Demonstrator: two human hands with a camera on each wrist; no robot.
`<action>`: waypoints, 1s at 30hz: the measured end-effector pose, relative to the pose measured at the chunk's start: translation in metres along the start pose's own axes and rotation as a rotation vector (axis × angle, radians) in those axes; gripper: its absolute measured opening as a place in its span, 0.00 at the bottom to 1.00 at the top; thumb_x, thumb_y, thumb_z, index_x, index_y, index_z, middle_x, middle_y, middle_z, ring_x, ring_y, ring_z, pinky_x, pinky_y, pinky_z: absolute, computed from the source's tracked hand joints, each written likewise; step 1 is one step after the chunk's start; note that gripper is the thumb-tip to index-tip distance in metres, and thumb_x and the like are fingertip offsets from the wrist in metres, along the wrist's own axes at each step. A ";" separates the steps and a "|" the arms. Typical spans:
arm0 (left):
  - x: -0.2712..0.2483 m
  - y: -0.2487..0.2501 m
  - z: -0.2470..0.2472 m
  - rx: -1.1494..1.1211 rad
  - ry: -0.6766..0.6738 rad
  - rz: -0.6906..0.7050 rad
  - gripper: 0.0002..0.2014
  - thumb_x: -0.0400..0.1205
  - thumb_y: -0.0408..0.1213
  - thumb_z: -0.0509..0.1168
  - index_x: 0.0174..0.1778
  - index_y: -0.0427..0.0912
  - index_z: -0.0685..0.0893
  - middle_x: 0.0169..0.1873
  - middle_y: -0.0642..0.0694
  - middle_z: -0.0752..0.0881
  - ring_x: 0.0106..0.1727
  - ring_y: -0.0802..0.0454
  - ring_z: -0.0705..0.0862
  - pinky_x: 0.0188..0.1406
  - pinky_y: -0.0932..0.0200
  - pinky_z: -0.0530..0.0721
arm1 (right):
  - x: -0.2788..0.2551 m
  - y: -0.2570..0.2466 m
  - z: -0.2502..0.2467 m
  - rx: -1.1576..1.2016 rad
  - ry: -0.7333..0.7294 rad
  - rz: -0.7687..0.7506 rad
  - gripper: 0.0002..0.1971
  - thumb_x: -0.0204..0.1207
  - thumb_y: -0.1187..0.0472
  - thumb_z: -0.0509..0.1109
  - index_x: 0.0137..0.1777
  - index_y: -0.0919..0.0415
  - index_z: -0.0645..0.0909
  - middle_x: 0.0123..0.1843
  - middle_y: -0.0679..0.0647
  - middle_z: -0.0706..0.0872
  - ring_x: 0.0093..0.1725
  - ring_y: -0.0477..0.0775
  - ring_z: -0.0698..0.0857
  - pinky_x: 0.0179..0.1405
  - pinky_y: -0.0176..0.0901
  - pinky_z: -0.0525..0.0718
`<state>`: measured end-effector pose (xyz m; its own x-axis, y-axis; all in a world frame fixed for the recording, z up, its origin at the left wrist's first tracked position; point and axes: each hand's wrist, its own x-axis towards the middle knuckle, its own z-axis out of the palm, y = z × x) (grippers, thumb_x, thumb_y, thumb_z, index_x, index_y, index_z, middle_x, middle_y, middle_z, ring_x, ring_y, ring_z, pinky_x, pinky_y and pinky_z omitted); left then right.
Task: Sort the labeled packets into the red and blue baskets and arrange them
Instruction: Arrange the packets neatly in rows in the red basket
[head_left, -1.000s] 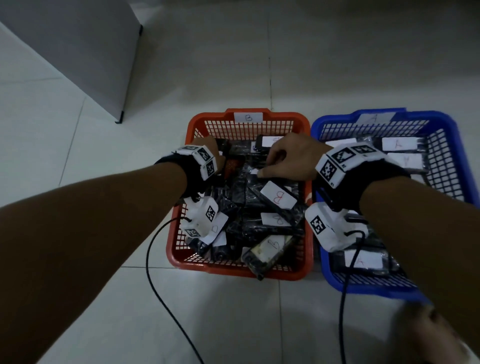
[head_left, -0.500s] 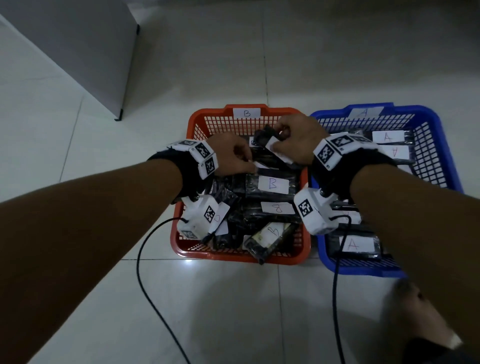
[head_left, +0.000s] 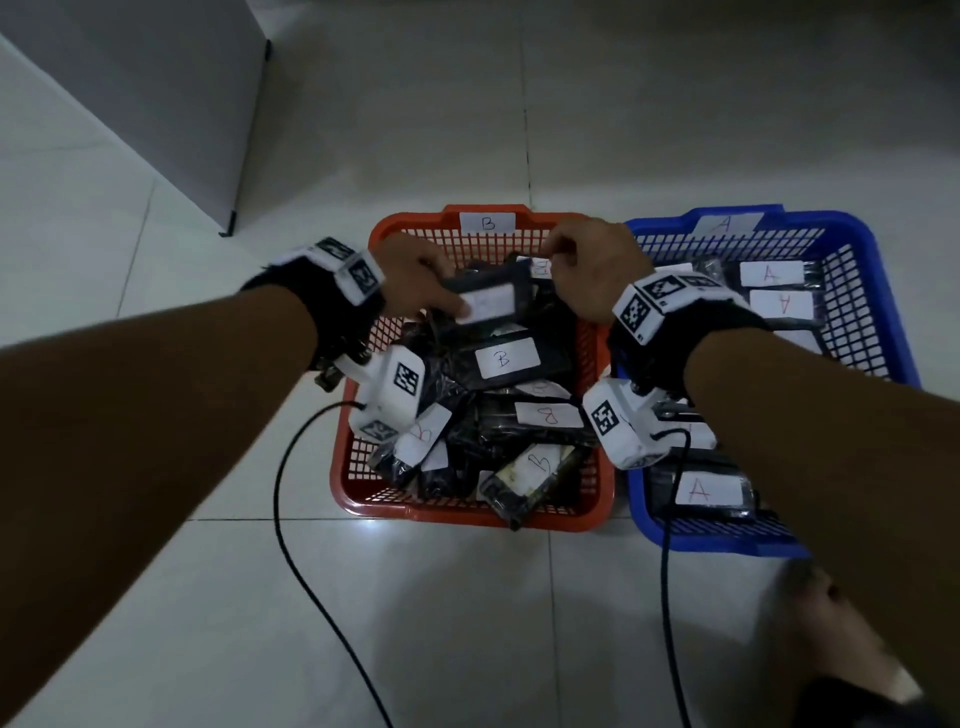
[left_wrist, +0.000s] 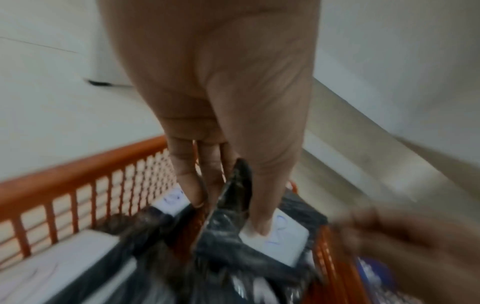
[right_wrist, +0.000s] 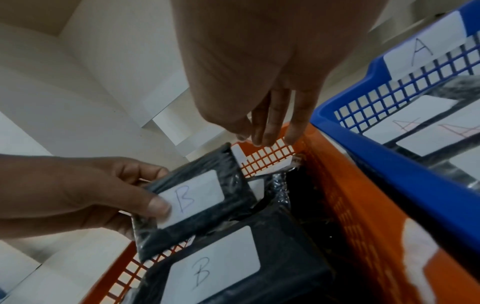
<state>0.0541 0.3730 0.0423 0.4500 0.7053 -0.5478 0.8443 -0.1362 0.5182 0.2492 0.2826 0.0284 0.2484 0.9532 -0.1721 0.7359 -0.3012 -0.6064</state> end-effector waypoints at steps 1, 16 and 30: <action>0.001 -0.004 -0.007 -0.052 0.062 -0.037 0.11 0.70 0.42 0.79 0.42 0.47 0.84 0.49 0.45 0.88 0.45 0.46 0.87 0.45 0.52 0.88 | -0.001 0.000 0.000 -0.013 -0.031 -0.002 0.10 0.79 0.66 0.65 0.56 0.58 0.85 0.62 0.55 0.85 0.61 0.56 0.84 0.61 0.46 0.83; 0.004 -0.004 0.032 0.301 0.241 0.360 0.08 0.82 0.39 0.64 0.53 0.44 0.86 0.49 0.47 0.88 0.50 0.51 0.85 0.50 0.60 0.79 | 0.000 -0.005 0.002 -0.111 -0.341 -0.024 0.07 0.71 0.56 0.79 0.49 0.50 0.88 0.46 0.44 0.85 0.50 0.48 0.83 0.43 0.38 0.77; -0.009 -0.013 0.028 0.370 -0.180 0.077 0.32 0.60 0.75 0.69 0.50 0.54 0.86 0.44 0.58 0.86 0.48 0.56 0.84 0.50 0.57 0.83 | 0.003 0.002 0.009 0.125 -0.051 0.089 0.07 0.77 0.59 0.72 0.54 0.55 0.85 0.54 0.48 0.83 0.55 0.47 0.81 0.42 0.29 0.76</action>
<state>0.0474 0.3489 0.0217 0.5320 0.5544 -0.6400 0.8388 -0.4482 0.3090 0.2463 0.2847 0.0197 0.2742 0.9239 -0.2671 0.6273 -0.3823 -0.6785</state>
